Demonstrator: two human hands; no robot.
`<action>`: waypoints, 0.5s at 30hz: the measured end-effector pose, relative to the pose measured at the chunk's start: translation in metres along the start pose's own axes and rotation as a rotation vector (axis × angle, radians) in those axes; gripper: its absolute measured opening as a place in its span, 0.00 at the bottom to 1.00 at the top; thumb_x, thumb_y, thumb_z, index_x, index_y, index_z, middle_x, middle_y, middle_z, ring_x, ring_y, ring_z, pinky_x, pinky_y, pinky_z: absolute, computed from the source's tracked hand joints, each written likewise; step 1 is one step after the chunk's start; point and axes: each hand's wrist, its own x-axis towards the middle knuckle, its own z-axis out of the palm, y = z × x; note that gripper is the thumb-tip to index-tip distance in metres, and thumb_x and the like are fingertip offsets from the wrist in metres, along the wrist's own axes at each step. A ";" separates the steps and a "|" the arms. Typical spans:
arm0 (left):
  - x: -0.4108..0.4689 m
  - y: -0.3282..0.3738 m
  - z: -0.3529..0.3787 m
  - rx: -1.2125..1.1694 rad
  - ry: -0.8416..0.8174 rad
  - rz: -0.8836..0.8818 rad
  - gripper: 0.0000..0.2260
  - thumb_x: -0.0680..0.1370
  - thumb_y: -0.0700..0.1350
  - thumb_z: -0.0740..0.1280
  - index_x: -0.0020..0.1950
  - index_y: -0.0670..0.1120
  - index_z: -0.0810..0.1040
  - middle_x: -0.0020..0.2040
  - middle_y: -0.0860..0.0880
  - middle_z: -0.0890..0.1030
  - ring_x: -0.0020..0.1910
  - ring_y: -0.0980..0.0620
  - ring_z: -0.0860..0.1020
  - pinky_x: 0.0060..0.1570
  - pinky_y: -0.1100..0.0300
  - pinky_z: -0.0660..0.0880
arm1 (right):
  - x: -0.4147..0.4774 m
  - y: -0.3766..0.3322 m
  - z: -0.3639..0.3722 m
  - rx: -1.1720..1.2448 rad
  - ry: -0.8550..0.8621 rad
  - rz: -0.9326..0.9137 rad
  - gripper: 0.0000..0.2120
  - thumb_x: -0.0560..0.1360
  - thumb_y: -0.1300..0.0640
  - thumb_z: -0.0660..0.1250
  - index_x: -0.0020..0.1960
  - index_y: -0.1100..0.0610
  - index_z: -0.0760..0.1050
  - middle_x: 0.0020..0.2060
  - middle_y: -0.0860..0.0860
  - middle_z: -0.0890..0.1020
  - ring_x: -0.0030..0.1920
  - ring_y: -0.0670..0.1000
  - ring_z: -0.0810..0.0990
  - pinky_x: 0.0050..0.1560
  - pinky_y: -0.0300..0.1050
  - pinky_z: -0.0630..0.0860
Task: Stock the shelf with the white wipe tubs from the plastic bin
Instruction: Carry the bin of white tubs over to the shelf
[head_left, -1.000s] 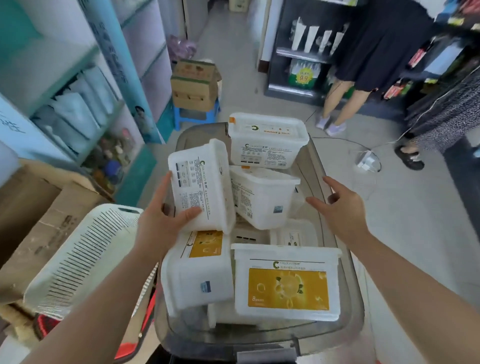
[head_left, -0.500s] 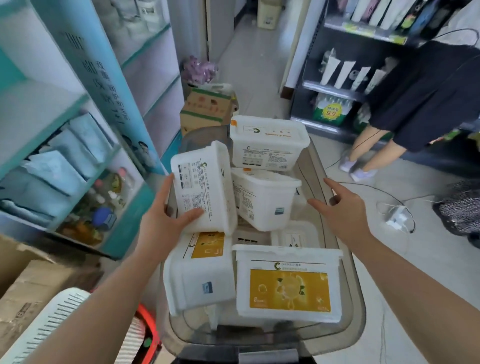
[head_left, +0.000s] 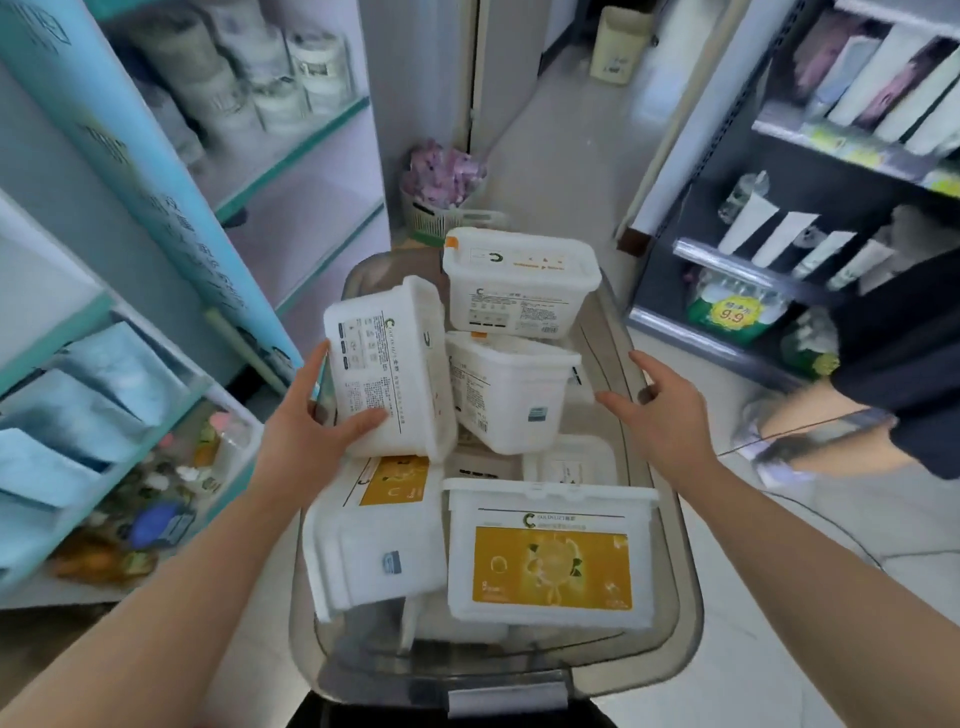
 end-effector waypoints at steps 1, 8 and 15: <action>0.020 0.006 0.003 0.008 0.000 -0.012 0.40 0.68 0.54 0.75 0.74 0.65 0.55 0.44 0.58 0.72 0.45 0.52 0.72 0.38 0.60 0.72 | 0.023 -0.004 0.005 0.001 -0.011 -0.007 0.31 0.69 0.50 0.74 0.70 0.52 0.70 0.41 0.47 0.73 0.39 0.47 0.70 0.46 0.36 0.66; 0.176 0.041 0.015 0.062 -0.057 -0.026 0.39 0.68 0.57 0.74 0.73 0.67 0.55 0.61 0.51 0.77 0.57 0.43 0.76 0.54 0.46 0.76 | 0.165 -0.036 0.051 -0.019 -0.022 0.027 0.32 0.70 0.49 0.73 0.71 0.52 0.68 0.47 0.49 0.75 0.46 0.48 0.72 0.49 0.38 0.66; 0.333 0.077 0.023 0.097 -0.141 0.015 0.39 0.72 0.52 0.73 0.76 0.61 0.53 0.63 0.52 0.73 0.53 0.52 0.73 0.51 0.57 0.73 | 0.284 -0.052 0.109 0.034 -0.005 0.148 0.32 0.71 0.48 0.73 0.72 0.51 0.66 0.48 0.50 0.77 0.47 0.48 0.72 0.50 0.40 0.68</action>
